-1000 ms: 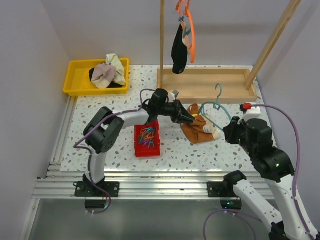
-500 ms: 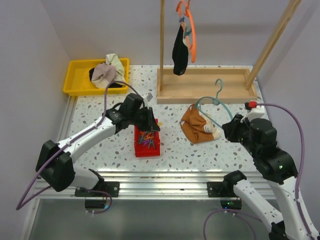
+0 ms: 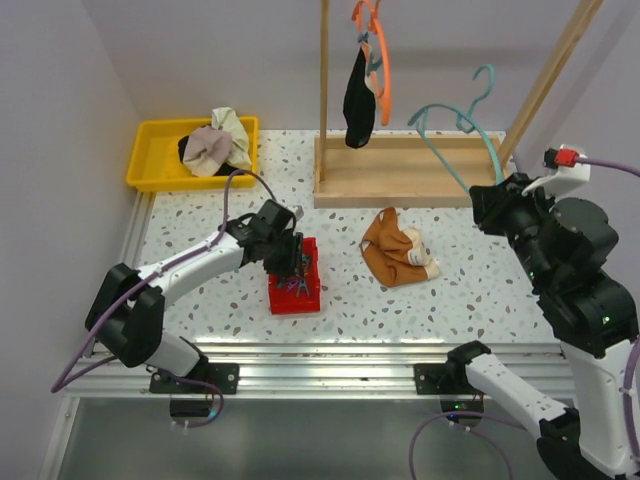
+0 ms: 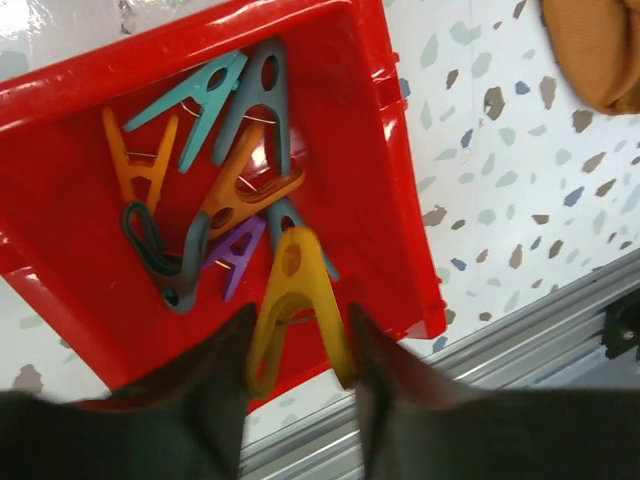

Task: Remove the underwear clipped to the hanger

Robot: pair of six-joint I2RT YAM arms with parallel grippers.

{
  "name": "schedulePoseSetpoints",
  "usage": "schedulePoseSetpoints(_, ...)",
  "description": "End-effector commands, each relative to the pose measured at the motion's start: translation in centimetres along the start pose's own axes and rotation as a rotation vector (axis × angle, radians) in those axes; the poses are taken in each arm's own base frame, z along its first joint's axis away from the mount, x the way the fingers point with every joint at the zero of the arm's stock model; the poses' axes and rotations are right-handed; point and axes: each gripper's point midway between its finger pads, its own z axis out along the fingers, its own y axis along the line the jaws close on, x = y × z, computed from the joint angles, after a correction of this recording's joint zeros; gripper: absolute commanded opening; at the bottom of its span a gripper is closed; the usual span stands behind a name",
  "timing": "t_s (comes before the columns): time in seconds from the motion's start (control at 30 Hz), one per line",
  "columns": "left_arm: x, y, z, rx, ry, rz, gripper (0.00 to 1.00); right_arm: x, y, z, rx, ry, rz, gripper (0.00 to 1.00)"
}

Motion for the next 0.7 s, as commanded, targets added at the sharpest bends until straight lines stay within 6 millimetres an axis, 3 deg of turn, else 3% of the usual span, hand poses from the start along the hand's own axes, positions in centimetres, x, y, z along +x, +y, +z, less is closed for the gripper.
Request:
schedulePoseSetpoints(0.0,-1.0,0.7,-0.5,-0.056,-0.024,0.034,0.52,-4.9,0.6,1.4,0.023,-0.138,-0.052,0.00)
schedulePoseSetpoints(0.03,-1.2,0.6,-0.6,-0.058,-0.029,0.033,0.64,-6.1,1.0,1.4,0.017,-0.168,-0.056,0.00)
schedulePoseSetpoints(0.07,-1.2,0.6,-1.0,-0.061,-0.035,0.033,0.89,-6.5,1.2,2.4,0.026,-0.170,-0.076,0.00)
schedulePoseSetpoints(0.1,-1.5,0.7,-1.2,-0.069,-0.048,0.031,0.98,-7.6,1.6,2.7,0.016,-0.201,-0.076,0.00)
schedulePoseSetpoints(0.23,-2.5,0.0,-2.5,-0.054,-0.085,0.038,1.00,-10.7,2.9,4.9,0.024,-0.264,-0.096,0.00)
schedulePoseSetpoints(0.3,-3.2,-0.7,-3.5,-0.036,-0.111,0.042,1.00,-11.4,3.7,6.8,0.023,-0.270,-0.114,0.00)
schedulePoseSetpoints(0.43,-4.6,-1.9,-5.0,0.000,-0.156,0.048,1.00,-13.7,5.0,8.7,0.006,-0.328,-0.117,0.00)
schedulePoseSetpoints(0.67,-5.2,-3.1,-6.5,0.048,-0.188,0.038,1.00,-14.4,6.4,14.2,0.026,-0.308,-0.158,0.00)
